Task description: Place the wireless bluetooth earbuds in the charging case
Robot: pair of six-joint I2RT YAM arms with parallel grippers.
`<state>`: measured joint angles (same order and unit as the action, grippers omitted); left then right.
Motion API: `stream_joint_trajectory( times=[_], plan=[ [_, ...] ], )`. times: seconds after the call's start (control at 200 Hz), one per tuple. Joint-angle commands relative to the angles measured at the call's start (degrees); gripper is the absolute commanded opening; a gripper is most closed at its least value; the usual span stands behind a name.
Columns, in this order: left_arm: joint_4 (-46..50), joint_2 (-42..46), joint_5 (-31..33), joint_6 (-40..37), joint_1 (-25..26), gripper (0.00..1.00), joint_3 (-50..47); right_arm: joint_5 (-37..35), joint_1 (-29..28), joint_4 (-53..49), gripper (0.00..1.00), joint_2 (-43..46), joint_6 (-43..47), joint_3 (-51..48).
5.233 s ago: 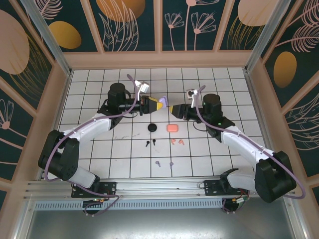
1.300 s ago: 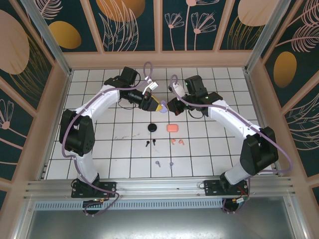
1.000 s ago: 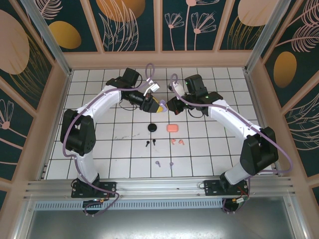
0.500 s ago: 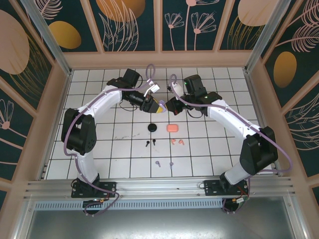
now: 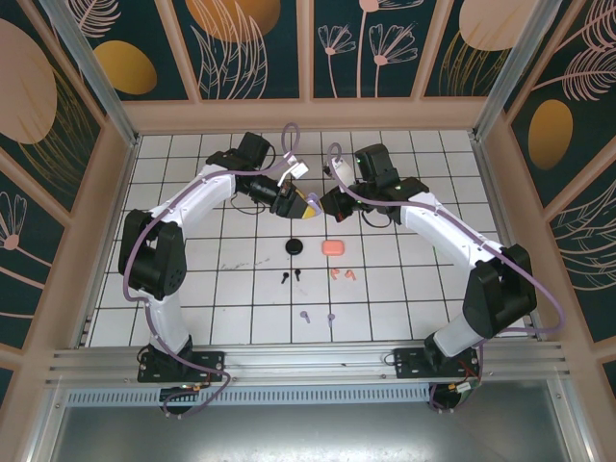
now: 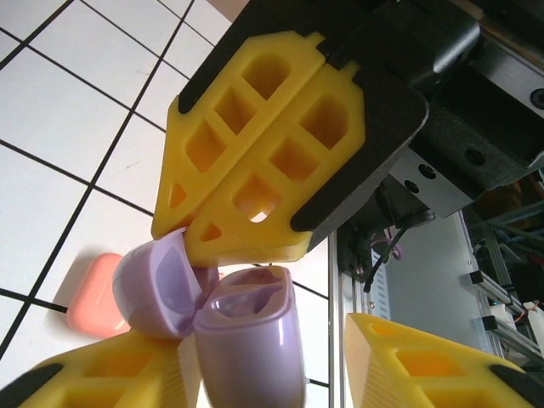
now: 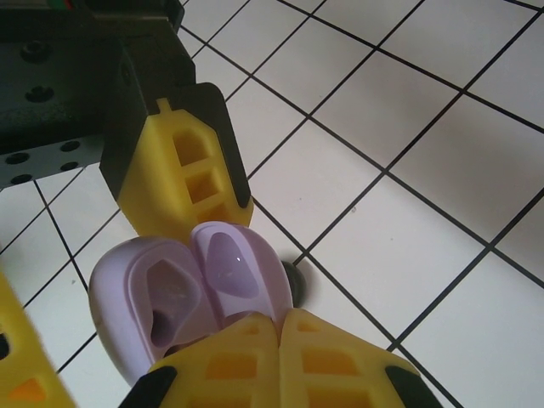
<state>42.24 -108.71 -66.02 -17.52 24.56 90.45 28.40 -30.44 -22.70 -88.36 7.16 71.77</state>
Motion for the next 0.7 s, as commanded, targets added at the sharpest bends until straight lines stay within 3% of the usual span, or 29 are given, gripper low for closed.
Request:
stream_joint_trajectory(
  times=[0.0,0.345,0.44,0.48,0.581,0.691],
  plan=[
    [-1.68,-0.65,-2.77,-0.18,0.24,0.4,1.86,1.93,-0.59,0.04,0.0,-0.67,0.27,1.67],
    [-6.37,-0.09,-4.29,2.37,0.23,0.07,-0.11,-0.75,-1.49,0.61,0.0,-0.51,-1.16,2.96],
    [-11.8,1.66,-3.33,5.64,0.23,0.0,-3.1,-1.88,-1.21,1.63,0.32,0.56,-3.39,3.3],
    [-15.59,2.85,-2.66,7.7,0.16,0.0,-5.15,-2.21,-1.21,1.69,0.41,1.27,-4.41,3.4],
    [-29.49,7.14,-0.56,15.96,-0.4,0.0,-12.27,-2.02,1.02,1.61,0.52,4.69,-6.67,2.75],
    [-41.94,12.15,1.78,23.3,-1.82,0.0,-19.17,-2.5,1.52,1.36,0.56,9.55,-9.62,0.09]
  ],
)
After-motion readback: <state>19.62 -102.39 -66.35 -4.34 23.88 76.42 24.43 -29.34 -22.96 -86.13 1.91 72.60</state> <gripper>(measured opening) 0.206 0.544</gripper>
